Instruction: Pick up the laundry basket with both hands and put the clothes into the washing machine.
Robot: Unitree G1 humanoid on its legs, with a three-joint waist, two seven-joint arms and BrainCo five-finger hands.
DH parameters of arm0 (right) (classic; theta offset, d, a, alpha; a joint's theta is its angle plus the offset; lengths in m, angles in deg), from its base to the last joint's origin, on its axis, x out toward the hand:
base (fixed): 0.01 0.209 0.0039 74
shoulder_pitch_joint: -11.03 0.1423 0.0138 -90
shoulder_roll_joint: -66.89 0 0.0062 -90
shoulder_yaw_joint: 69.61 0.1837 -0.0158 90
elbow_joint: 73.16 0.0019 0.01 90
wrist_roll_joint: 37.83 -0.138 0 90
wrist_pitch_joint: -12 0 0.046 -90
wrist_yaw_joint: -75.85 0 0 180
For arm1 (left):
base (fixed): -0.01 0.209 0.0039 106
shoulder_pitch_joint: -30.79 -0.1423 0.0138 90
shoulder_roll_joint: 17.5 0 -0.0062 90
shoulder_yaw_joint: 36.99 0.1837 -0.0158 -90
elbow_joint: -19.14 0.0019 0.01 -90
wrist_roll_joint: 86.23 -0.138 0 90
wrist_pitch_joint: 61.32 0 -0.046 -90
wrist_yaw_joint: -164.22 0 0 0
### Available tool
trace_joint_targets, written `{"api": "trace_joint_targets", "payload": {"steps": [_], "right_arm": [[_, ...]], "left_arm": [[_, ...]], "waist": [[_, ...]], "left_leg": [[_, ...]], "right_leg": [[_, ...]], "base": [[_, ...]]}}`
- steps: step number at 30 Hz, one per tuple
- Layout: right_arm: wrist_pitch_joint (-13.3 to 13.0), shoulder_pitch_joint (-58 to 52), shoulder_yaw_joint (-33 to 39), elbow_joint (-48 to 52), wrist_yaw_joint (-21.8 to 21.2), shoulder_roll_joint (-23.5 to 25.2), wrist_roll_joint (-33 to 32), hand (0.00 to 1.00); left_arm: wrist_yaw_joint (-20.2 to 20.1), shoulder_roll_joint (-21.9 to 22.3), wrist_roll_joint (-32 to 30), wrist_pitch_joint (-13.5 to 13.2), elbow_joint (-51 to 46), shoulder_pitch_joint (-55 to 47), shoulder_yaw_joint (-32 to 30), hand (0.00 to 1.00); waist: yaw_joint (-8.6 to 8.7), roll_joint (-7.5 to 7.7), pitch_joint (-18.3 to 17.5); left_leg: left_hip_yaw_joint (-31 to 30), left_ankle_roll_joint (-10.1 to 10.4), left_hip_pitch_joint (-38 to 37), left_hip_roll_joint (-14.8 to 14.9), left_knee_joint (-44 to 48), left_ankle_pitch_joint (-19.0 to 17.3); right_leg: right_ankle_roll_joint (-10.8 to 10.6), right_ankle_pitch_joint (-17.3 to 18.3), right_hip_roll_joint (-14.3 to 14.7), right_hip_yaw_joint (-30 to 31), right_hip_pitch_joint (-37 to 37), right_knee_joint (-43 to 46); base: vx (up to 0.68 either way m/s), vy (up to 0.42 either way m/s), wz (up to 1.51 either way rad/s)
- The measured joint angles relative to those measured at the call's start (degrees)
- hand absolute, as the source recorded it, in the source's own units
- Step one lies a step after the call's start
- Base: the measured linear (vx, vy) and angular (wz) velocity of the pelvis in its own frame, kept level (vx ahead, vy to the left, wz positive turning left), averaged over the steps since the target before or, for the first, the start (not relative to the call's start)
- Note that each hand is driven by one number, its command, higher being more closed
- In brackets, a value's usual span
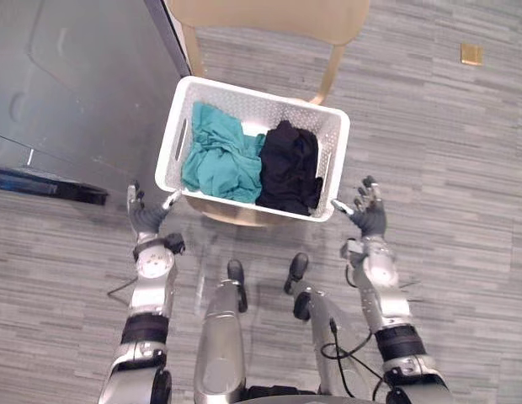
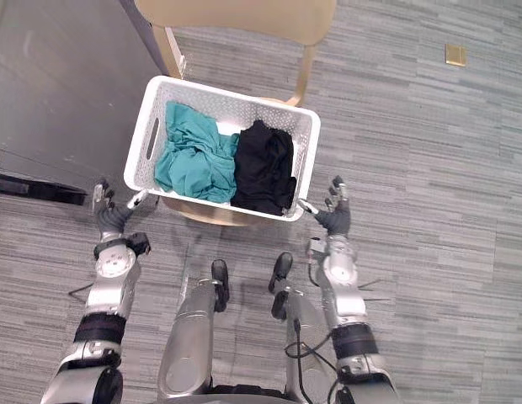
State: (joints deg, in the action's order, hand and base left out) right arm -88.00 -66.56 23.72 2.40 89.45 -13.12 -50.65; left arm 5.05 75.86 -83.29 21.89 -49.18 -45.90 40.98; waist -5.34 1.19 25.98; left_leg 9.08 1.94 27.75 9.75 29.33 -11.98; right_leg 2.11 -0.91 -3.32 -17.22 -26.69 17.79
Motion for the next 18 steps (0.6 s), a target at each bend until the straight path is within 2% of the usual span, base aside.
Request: {"api": "trace_joint_targets", "payload": {"steps": [3, 10, 13, 18], "right_arm": [[-0.26, -4.81, 1.61, -0.08, -1.64, -1.77, 0.02, 0.0], [-0.34, -16.32, 2.63, -2.36, -5.33, -1.78, 0.97, 0.0], [-0.14, -18.66, 2.33, -10.92, -6.81, -1.58, 3.55, 0.0], [0.64, -19.36, 0.59, -23.17, -8.72, -1.16, 10.65, 0.0]], "left_arm": [[-3.64, 0.22, 4.06, -1.24, -1.08, -6.25, 0.16, 0.0], [-8.06, 3.53, 6.11, -2.6, -1.87, -16.45, 1.89, 0.0], [-10.29, 4.01, 6.05, -2.68, 3.46, -19.13, 4.14, 0.0], [-12.2, 4.85, 4.13, -2.33, 19.03, -19.47, 5.37, 0.0]], "waist": [[-0.06, 0.01, 0.0], [0.29, 0.18, -0.46], [1.27, 0.14, -4.37], [1.43, -0.1, -10.4]], "left_leg": [[-0.49, 0.26, -2.6, -1.08, -2.55, 0.67], [-1.76, 0.24, -9.7, -3.17, -7.87, 1.63], [-2.89, 0.05, -11.77, -4.29, -10.71, 2.98], [-3.99, 0.17, -18.77, -5.38, -15.27, 3.4]], "right_leg": [[-0.23, 0.66, -0.66, -0.25, 1.86, -0.17], [-1.34, 2.5, -1.91, -1.71, 8.22, -1.39], [-1.8, 3.05, -2.82, -3.29, 10.28, -2.41], [-2.73, 3.65, -2.91, -4.51, 17.24, -5.68]], "base": [[0.05, -0.007, 0.14], [0.09, 0.005, 0.18], [0.13, 0.022, 0.31], [0.13, 0.028, 0.17]]}}
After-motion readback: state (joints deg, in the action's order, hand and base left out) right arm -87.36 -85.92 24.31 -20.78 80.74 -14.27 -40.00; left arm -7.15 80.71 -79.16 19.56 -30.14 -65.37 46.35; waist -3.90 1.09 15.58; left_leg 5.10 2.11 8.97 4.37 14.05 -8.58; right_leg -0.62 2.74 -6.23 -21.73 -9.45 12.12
